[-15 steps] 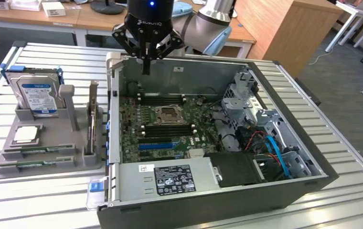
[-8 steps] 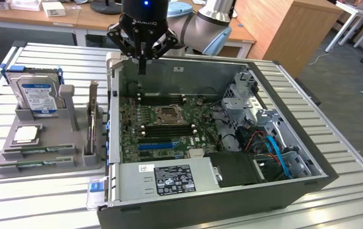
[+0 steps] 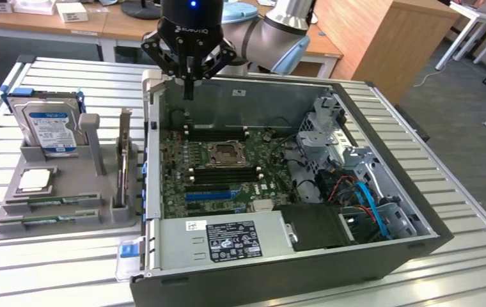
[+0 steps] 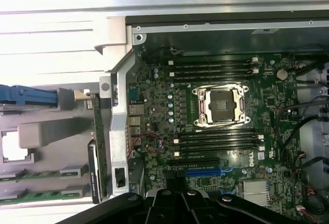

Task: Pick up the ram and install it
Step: 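Reach for the ram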

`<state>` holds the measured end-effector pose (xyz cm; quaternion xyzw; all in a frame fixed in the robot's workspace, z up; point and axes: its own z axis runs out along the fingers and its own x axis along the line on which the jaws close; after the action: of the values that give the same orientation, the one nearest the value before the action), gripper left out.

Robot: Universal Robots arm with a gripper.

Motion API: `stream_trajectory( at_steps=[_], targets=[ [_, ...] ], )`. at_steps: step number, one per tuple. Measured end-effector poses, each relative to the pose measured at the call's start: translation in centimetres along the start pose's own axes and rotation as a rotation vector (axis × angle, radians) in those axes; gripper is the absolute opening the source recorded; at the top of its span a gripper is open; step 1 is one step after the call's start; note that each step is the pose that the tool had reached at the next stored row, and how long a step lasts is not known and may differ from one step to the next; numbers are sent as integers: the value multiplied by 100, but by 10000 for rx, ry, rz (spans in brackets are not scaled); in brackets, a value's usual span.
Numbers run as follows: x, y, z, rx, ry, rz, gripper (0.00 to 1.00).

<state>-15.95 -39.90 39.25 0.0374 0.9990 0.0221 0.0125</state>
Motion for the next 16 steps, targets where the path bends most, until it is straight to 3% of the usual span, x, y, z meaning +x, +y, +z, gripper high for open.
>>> stream_trajectory(
  at_steps=[16],
  targets=[
    [51, -5, -1, 0, 0, 1, 11]
  ],
)
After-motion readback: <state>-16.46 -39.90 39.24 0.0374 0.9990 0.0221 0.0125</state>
